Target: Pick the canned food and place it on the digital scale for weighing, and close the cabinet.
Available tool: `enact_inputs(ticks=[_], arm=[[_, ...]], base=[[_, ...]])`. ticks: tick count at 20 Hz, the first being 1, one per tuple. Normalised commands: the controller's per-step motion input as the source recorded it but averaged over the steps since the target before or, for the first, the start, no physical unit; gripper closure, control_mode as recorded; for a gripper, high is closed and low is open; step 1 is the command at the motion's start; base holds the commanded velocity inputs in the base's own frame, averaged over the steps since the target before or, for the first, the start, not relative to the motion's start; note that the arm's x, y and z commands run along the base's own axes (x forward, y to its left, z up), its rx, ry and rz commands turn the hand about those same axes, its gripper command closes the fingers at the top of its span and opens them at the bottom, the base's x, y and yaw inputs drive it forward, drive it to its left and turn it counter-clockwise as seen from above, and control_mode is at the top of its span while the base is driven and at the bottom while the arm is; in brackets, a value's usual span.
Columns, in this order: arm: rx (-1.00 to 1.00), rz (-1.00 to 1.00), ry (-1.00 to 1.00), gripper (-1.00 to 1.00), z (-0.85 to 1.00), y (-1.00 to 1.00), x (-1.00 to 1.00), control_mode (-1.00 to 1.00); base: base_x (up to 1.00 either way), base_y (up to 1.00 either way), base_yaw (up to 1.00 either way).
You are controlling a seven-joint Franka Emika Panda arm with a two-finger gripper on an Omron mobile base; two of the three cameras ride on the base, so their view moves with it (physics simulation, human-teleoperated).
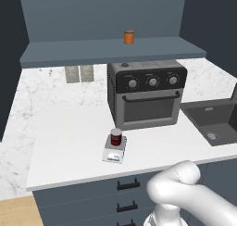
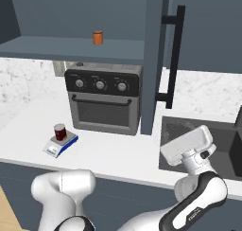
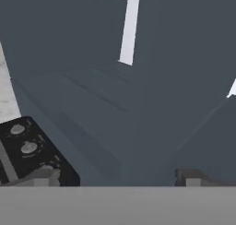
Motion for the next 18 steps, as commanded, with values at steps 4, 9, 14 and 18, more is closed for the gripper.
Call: enact_inputs(ticks=[4, 9, 14, 18], arm=[[0.01, 0.00, -0.03, -1.00, 0.80, -0.26, -0.04, -1.00], [0.02, 0.03, -0.09, -1.00, 1.00, 0.33, 0.00, -1.00], [0.00, 0.11, 0.00, -1.00, 0.90, 0.74, 0.00, -1.00], [0.00, 0.09, -0.01, -1.00, 0.95, 1.00, 0.00, -1.00]], base=[[0.00, 0.00, 0.00], [0.00, 0.00, 0.00], [0.00, 0.00, 0.00], [0.00, 0.00, 0.00]])
